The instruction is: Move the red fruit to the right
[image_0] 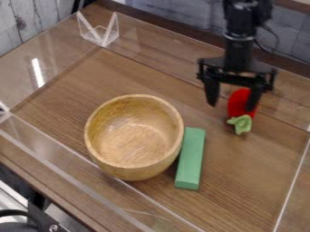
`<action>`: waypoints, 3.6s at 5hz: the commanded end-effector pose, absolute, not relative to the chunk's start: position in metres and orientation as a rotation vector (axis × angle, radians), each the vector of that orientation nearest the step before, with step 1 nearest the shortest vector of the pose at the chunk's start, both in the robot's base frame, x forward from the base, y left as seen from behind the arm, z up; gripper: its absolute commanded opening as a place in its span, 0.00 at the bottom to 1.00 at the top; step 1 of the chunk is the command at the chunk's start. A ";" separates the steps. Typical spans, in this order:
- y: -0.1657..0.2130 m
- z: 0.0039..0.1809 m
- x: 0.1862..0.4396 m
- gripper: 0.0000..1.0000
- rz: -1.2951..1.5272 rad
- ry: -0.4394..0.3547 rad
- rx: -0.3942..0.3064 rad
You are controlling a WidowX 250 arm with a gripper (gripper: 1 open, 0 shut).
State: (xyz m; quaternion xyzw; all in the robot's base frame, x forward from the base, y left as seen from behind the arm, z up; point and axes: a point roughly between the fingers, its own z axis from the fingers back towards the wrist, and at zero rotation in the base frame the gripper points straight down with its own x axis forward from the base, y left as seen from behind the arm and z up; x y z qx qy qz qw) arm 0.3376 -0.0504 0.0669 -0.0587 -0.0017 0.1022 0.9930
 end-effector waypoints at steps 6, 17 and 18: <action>0.016 0.091 0.372 1.00 0.164 -0.190 -0.136; -0.009 0.079 0.377 1.00 -0.012 -0.259 -0.107; -0.027 0.071 0.376 1.00 -0.030 -0.258 -0.111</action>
